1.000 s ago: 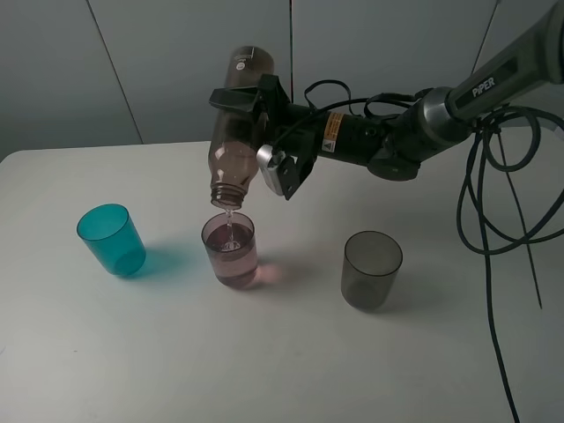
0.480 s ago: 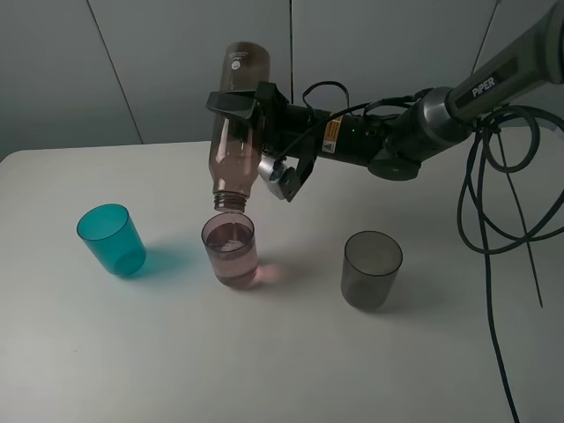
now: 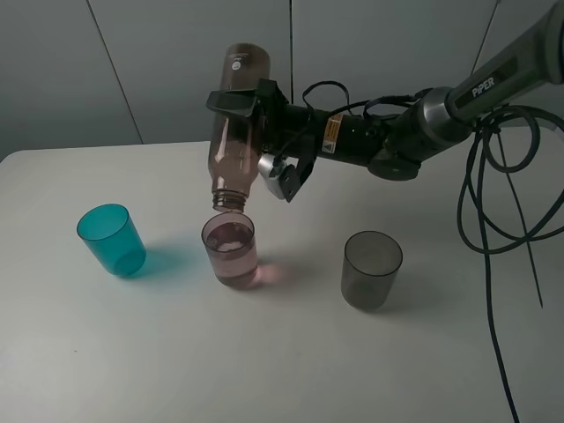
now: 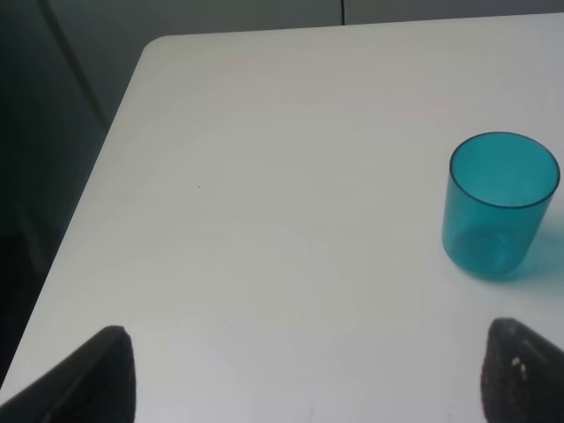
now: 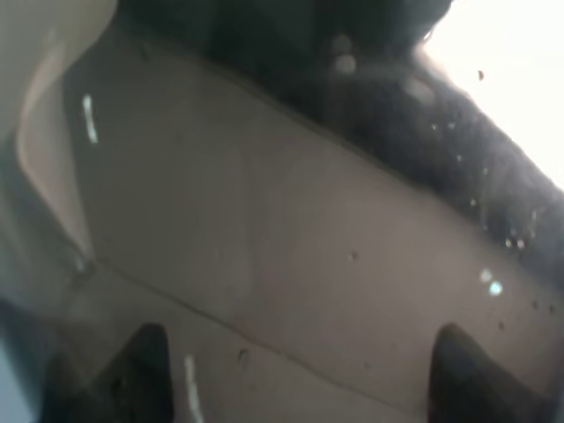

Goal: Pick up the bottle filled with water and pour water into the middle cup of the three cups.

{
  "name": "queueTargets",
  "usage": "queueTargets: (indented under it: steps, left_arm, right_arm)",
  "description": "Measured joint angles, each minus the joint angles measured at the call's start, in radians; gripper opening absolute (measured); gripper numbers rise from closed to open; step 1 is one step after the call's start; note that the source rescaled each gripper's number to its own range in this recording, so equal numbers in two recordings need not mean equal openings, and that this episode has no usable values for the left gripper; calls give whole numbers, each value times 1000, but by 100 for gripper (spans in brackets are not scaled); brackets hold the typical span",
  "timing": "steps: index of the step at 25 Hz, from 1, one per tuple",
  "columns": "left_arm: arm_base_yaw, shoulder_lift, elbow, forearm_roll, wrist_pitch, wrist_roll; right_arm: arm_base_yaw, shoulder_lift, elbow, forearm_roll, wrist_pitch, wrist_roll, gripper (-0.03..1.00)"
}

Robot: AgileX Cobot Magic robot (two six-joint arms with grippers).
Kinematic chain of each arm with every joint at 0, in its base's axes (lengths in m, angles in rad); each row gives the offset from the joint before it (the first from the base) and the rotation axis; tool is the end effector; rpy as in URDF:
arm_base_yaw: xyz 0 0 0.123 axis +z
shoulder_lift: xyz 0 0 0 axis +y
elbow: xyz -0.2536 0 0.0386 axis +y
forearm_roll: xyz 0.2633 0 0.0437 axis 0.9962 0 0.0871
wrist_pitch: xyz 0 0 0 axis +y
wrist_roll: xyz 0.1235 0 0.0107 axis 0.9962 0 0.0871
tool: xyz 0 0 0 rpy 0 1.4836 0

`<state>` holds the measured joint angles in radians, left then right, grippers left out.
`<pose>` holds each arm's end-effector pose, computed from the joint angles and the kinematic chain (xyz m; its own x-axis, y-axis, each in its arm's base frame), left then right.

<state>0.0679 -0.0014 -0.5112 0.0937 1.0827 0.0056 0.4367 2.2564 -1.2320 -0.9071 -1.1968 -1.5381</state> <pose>0.0630 0.0146 0.2712 -0.4681 0.0177 -0.8835 -0.1176 0.9897 0.0822 0.3682 0.2721 0.0981 0.8503 -0.2930 0.4372 0.4292 -0.0949 -0.8982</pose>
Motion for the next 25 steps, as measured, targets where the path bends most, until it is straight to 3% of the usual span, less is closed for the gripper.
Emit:
queueTargets:
  steps: [2, 8, 12, 16, 22, 25]
  left_arm:
    - [0, 0, 0, 0, 0, 0]
    - [0, 0, 0, 0, 0, 0]
    - [0, 0, 0, 0, 0, 0]
    - [0, 0, 0, 0, 0, 0]
    - [0, 0, 0, 0, 0, 0]
    - [0, 0, 0, 0, 0, 0]
  right_arm:
    - [0, 0, 0, 0, 0, 111, 0]
    - [2, -4, 0, 0, 0, 627, 0]
    - [-7, -18, 0, 14, -2, 873, 0]
    - [-37, -18, 0, 75, -2, 1142, 0]
    - [-98, -34, 0, 233, 74, 1662, 0]
    - [-125, -35, 0, 308, 176, 1765, 0]
